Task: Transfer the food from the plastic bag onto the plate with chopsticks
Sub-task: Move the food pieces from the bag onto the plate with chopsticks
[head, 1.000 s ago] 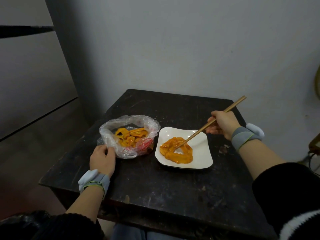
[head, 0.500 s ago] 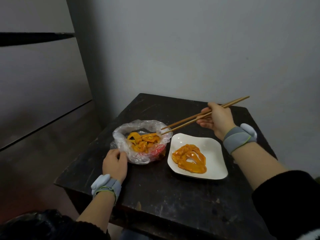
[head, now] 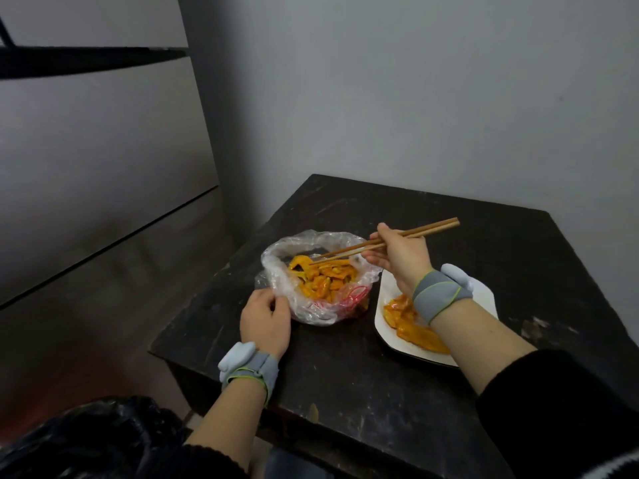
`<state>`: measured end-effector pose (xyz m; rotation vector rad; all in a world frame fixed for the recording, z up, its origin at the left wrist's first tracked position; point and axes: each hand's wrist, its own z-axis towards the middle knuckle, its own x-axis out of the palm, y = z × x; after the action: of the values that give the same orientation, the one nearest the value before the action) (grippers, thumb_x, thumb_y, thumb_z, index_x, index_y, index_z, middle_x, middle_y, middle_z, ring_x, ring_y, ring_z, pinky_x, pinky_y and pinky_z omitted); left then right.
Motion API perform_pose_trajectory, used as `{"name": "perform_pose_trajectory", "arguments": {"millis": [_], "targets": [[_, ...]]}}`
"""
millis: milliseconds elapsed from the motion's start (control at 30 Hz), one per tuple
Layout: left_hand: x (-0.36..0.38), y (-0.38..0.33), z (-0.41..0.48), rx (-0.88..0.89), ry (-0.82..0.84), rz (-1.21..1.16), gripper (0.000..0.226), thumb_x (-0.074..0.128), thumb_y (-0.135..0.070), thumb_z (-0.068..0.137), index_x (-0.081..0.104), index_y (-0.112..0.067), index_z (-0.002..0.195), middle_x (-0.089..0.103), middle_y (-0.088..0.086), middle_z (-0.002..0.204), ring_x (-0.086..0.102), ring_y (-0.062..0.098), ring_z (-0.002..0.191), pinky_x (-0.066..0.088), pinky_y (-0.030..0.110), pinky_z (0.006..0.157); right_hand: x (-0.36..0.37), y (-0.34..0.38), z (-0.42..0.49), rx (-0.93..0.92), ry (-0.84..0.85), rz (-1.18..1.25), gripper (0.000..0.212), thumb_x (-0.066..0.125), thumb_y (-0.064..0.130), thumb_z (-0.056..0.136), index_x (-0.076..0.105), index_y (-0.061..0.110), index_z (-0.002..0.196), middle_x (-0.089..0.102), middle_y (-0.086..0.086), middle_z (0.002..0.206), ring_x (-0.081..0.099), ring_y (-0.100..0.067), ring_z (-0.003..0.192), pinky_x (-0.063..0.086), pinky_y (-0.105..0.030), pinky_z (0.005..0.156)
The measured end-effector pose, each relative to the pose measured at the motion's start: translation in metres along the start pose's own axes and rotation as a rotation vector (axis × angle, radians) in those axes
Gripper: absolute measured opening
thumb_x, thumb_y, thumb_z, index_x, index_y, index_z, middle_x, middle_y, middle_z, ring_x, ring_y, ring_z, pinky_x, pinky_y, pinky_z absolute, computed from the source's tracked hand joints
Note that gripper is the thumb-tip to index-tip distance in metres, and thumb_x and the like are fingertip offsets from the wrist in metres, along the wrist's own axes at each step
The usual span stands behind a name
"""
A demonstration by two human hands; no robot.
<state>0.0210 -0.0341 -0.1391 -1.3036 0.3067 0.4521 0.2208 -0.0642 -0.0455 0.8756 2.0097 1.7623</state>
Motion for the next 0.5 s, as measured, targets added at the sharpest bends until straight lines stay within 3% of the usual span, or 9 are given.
{"name": "perform_pose_trajectory", "arguments": {"millis": [133,300,500], "targets": [[0.000,-0.001,0.001,0.008,-0.001,-0.003,0.022,0.050,-0.013,0.088,0.067,-0.002,0.080,0.062,0.007,0.093,0.054,0.019,0.078,0.035,0.025,0.069,0.008,-0.006,0.003,0.042,0.016,0.033,0.026,0.057,0.008,0.094,0.056,-0.009,0.114,0.064,-0.017,0.069,0.067,-0.016,0.045,0.053,-0.020,0.043],[0.001,-0.001,0.002,0.011,0.006,-0.006,0.023,0.050,-0.014,0.087,0.067,-0.003,0.078,0.061,0.005,0.092,0.054,0.018,0.076,0.035,0.026,0.067,0.013,-0.011,0.006,0.028,0.036,-0.044,0.022,0.053,0.016,0.098,0.060,-0.004,0.102,0.066,-0.017,0.072,0.067,-0.014,0.047,0.055,-0.019,0.045],[0.002,0.001,0.002,0.012,0.003,-0.004,0.024,0.051,-0.014,0.087,0.066,-0.001,0.074,0.061,0.007,0.091,0.055,0.020,0.075,0.036,0.028,0.066,0.022,-0.016,0.003,-0.049,0.012,-0.174,0.037,0.050,0.028,0.100,0.063,-0.007,0.105,0.069,-0.018,0.080,0.066,-0.015,0.053,0.054,-0.018,0.047]]}}
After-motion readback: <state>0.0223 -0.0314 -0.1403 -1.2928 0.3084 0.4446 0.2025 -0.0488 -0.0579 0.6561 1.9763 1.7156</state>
